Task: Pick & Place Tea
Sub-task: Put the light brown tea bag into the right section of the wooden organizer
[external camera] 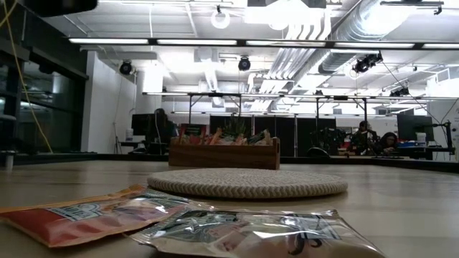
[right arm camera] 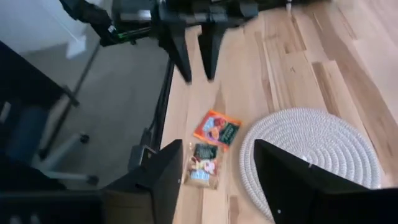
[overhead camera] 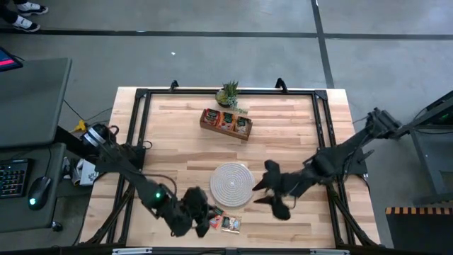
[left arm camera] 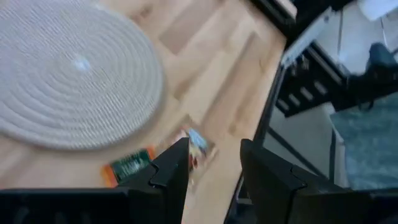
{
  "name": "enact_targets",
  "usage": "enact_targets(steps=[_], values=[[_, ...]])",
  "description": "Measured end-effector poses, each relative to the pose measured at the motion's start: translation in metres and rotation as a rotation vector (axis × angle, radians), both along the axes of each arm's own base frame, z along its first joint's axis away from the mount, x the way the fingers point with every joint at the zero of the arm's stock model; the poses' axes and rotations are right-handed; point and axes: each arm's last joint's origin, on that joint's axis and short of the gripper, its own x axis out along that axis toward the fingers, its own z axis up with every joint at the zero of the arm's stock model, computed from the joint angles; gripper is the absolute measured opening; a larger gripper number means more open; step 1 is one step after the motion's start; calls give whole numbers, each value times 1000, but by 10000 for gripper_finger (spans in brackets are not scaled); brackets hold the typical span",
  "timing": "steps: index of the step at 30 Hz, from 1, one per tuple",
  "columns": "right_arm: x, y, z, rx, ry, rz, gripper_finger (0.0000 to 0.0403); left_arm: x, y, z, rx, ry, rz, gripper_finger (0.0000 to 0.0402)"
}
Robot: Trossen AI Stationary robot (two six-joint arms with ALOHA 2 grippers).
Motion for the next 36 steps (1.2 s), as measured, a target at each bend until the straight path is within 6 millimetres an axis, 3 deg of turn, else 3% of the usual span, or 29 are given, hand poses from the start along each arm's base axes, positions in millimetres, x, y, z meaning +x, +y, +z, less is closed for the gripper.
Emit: enact_targets(steps=[5,9,15,25,32,36], values=[[30,27,2,-61,107,-14,150,-5,-24,-10,-37,-24,-52,143],[48,46,-8,-51,214,-61,107,-14,-41,-25,-48,0,-51,143],[56,74,-35,5,317,-85,12,-20,-60,-43,-119,11,-31,143],[68,99,-70,52,351,-82,1,2,-70,-63,-283,-72,32,143],[85,98,-106,14,444,1,1,9,-65,-81,-323,-37,125,143],[90,99,-122,-12,471,32,1,14,-64,-76,-368,-58,147,143]])
